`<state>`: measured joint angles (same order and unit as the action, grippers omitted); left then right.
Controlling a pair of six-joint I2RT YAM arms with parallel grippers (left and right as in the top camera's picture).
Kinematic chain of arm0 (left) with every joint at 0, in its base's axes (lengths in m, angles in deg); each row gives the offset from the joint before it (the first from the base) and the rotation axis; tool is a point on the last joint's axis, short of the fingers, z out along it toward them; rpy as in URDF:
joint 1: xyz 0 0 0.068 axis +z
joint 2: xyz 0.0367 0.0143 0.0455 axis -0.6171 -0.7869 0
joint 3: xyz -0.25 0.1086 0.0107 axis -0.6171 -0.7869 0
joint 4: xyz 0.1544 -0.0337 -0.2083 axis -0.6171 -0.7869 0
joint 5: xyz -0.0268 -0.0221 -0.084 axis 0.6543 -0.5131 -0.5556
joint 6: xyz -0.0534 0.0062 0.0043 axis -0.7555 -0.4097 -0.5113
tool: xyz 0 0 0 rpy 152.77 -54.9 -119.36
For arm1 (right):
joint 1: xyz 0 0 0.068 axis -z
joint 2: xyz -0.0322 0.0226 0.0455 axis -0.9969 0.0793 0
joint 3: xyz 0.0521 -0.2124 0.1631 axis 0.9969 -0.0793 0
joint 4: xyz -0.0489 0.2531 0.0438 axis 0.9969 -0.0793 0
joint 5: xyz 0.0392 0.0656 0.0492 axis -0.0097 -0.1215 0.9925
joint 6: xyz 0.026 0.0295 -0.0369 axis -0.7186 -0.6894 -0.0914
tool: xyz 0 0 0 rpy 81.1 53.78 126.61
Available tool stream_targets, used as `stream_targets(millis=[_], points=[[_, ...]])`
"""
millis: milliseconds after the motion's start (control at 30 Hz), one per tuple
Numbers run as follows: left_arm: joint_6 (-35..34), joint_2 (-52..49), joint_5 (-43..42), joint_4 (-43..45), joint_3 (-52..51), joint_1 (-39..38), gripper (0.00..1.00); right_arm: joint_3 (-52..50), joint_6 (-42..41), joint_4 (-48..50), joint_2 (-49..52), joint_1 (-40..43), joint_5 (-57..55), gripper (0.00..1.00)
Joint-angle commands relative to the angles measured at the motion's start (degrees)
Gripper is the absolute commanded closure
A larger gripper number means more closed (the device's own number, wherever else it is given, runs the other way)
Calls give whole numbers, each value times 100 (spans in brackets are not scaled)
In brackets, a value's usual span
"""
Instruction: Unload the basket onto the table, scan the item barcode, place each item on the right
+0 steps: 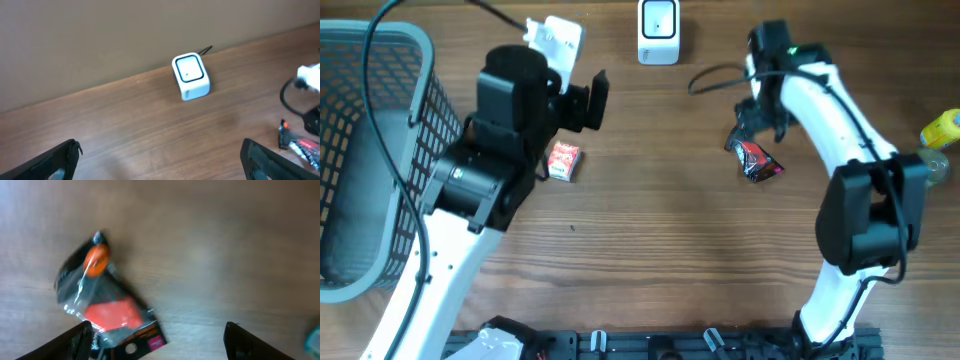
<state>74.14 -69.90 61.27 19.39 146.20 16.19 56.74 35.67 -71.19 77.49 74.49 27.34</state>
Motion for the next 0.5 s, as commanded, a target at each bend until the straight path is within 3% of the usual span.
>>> stream_targets(millis=[0, 333, 467], points=[[20, 284, 90, 4, -160, 208, 0, -422, -70, 153, 39, -518, -280, 18], [-109, 313, 70, 0, -162, 282, 0, -852, 9, 686, 42, -754, -612, 18], [-107, 313, 72, 2, -162, 282, 0, -1156, 9, 1056, 42, -748, -710, 26]])
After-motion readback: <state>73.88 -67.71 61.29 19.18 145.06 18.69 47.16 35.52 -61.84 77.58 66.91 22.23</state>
